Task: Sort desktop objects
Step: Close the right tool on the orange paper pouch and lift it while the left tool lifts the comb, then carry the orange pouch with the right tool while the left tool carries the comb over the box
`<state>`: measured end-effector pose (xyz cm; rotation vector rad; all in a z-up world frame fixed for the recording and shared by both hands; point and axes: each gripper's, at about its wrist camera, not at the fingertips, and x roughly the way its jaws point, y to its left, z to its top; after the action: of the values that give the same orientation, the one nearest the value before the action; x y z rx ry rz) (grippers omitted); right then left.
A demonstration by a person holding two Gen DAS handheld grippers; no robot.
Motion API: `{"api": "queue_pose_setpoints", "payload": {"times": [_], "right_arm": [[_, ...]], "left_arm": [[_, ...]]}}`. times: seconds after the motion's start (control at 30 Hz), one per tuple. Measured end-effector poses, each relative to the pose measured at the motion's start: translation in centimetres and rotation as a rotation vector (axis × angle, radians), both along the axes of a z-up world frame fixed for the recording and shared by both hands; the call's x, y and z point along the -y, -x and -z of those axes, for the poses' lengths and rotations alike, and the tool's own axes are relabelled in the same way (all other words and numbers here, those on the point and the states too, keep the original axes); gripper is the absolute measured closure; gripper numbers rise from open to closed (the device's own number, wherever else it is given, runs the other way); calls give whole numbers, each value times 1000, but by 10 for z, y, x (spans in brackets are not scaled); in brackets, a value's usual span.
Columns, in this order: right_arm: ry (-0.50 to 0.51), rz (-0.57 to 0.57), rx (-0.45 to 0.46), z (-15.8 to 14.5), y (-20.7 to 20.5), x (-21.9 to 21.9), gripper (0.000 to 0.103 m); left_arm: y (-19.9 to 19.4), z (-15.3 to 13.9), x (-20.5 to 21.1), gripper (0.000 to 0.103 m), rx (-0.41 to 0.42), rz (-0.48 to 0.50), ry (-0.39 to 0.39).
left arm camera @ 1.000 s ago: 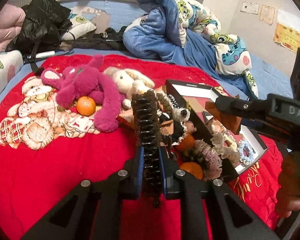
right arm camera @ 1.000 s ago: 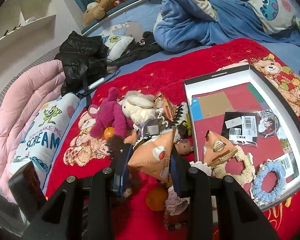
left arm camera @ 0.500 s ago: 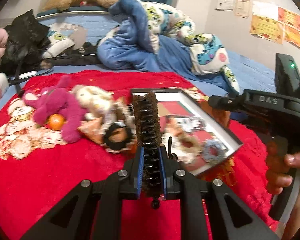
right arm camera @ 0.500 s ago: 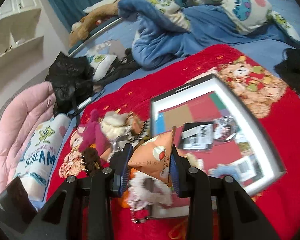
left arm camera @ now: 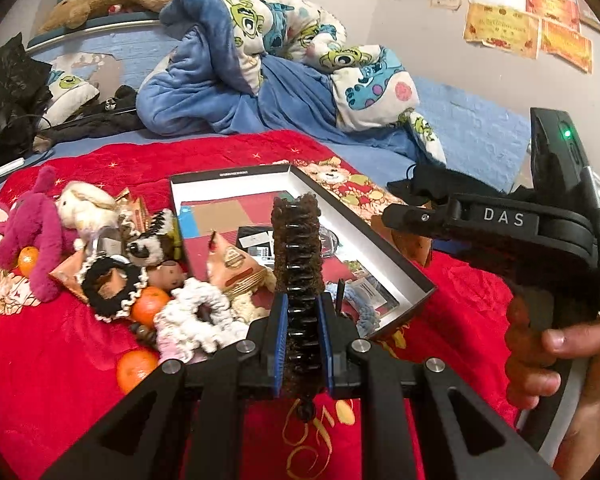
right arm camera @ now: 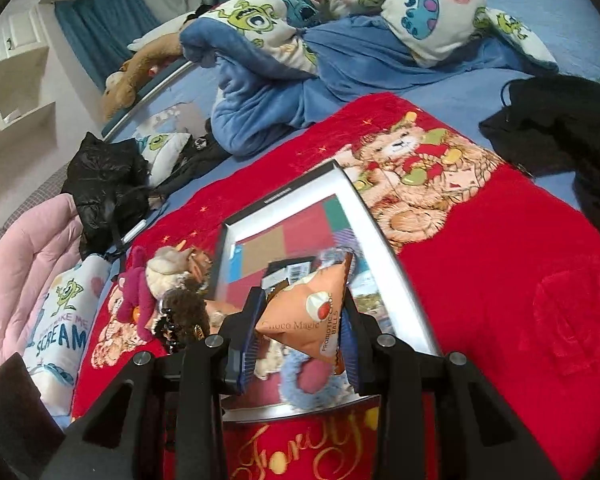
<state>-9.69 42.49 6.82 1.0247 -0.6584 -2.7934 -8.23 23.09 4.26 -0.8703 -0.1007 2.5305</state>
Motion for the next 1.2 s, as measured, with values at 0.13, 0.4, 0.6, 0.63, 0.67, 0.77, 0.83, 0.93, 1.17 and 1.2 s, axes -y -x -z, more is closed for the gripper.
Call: {"api": "queue_pose_setpoints", "payload": {"times": [0.13,0.4,0.6,0.63,0.67,0.77,0.83,0.93,1.17,1.2], "right_arm": [[11,-15,22,12,7,-1,69],[-3,12,92,39,27,-6,69],[-2,55,146,52,32,-16,69],[-11,61,158,54,33,-16,69],[-28,67,167,55,34,-15,69],[-69,75,183,56,35,-11,69],[-105,78,194,57,37,-7,69],[-138,82,201,59,39,-4,69],[-169,77,211,60,40,-2,68],[-179,72,213,60,41,0,68]], "left_arm": [[15,6,-12,88,20,1,33],[50,23,-33,87,77,8,105],[58,29,-43,87,98,4,143],[57,29,-43,87,97,4,146],[57,30,-45,87,88,4,155],[55,31,-44,87,71,3,164],[55,32,-42,87,68,-2,154],[54,34,-42,87,66,-5,150],[52,35,-45,87,55,-13,160],[52,35,-46,87,55,-16,162]]}}
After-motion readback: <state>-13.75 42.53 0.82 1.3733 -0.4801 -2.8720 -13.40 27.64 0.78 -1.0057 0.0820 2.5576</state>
